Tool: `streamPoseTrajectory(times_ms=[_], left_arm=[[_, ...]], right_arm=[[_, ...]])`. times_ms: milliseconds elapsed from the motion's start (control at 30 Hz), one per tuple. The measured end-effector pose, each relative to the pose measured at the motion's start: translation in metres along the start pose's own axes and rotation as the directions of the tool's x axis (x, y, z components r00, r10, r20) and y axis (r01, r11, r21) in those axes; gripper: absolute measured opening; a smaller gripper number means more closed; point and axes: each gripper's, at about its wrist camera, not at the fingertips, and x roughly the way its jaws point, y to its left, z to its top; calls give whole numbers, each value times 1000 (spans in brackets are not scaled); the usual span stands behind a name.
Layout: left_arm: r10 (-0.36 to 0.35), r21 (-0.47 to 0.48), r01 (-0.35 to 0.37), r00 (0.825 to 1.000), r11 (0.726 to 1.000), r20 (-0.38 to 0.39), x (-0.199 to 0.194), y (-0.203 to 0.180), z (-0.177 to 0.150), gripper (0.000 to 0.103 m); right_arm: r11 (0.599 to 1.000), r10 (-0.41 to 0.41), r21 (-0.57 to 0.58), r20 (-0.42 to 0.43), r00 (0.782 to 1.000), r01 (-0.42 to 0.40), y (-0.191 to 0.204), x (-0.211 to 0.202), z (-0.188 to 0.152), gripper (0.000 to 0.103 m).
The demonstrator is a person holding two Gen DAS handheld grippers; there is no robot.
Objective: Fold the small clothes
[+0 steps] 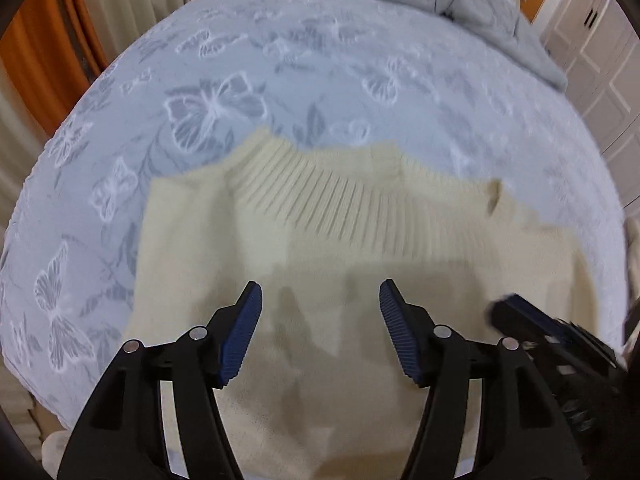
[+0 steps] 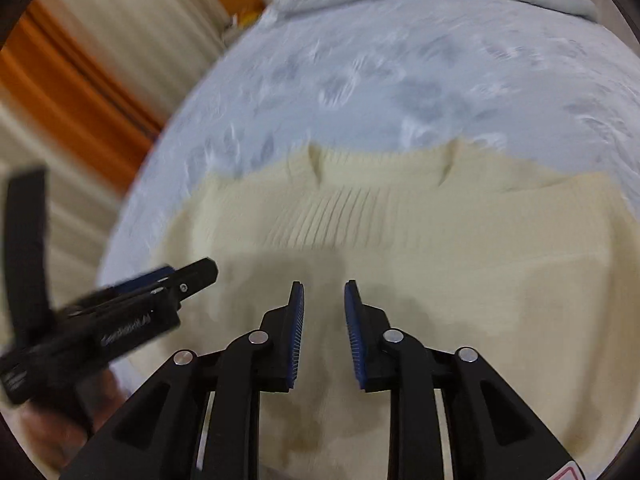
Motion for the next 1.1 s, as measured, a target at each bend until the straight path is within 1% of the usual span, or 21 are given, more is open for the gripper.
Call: streamPoseTrajectory(times_ms=[33, 67, 133, 200, 233, 300, 367, 433, 500, 533, 567, 633, 700, 767, 800, 833, 867, 933, 1033, 1067, 1100], left_arm=[[47, 8, -47, 999, 999, -19, 8, 5, -4, 59], [66, 8, -66, 997, 998, -30, 12, 11, -7, 59], [57, -25, -58, 997, 998, -50, 18, 32, -12, 60], [36, -39, -38, 998, 999, -50, 17, 48, -15, 60], [41, -31, -43, 998, 999, -52, 17, 53, -16, 60], [41, -9, -42, 998, 999, -47, 17, 54, -19, 59], [74, 13, -73, 997, 997, -39, 15, 47, -20, 59], [92, 15, -91, 995, 996, -37, 13, 42, -21, 58], [79, 5, -79, 996, 997, -38, 8, 41, -23, 60], [68, -6, -68, 997, 998, -37, 2, 43, -25, 61], [62, -13, -63, 997, 998, -34, -1, 45, -27, 63], [57, -24, -58, 998, 998, -28, -9, 52, -35, 63], [54, -31, -55, 998, 998, -26, -13, 60, -42, 63], [50, -50, -52, 998, 997, -28, -16, 70, -50, 63], [53, -54, -54, 998, 997, -34, -16, 73, -52, 61], [61, -49, -64, 997, 997, -47, -14, 75, -54, 60], [73, -40, -76, 996, 996, -53, -13, 76, -56, 57], [86, -29, -88, 994, 996, -60, -10, 77, -58, 56], [90, -35, -93, 993, 995, -74, -4, 79, -60, 56], [94, -35, -97, 993, 995, -76, -2, 79, -60, 57], [103, -31, -106, 991, 994, -80, 0, 78, -61, 57]], right_arm=[[1000, -19, -1, 6, 1000, 19, -7, -1, -1, 8], [998, -61, 33, 15, 998, 61, -32, -6, -2, 8], [983, -145, 120, 29, 989, 141, -79, -19, -4, 8], [937, -273, 229, 13, 962, 263, -138, -39, -17, 10], [913, -313, 275, -3, 950, 302, -163, -47, -26, 2], [884, -264, 401, 3, 965, 241, -206, -74, -48, 0], [875, -263, 429, 36, 964, 223, -208, -95, -56, 0], [866, -319, 422, 55, 946, 267, -197, -108, -60, 30], [869, -328, 416, 74, 942, 269, -188, -114, -63, 57], [866, -343, 413, 83, 936, 281, -187, -116, -69, 62], [865, -354, 405, 73, 932, 297, -187, -113, -74, 62], [859, -346, 406, 14, 938, 311, -192, -102, -75, 62], [859, -291, 436, -18, 956, 270, -197, -95, -85, 62], [862, -232, 464, -1, 973, 206, -198, -94, -89, 34], [861, -237, 465, 8, 972, 206, -195, -97, -89, 18], [863, -246, 465, 46, 968, 197, -190, -108, -86, 12], [862, -249, 472, 82, 965, 182, -186, -120, -87, 12], [853, -276, 483, 101, 956, 196, -185, -131, -86, 11], [844, -308, 442, -66, 949, 304, -197, -98, -92, 12], [840, -316, 432, -102, 943, 328, -201, -86, -96, 13], [834, -336, 432, -97, 937, 344, -199, -89, -95, 17]])
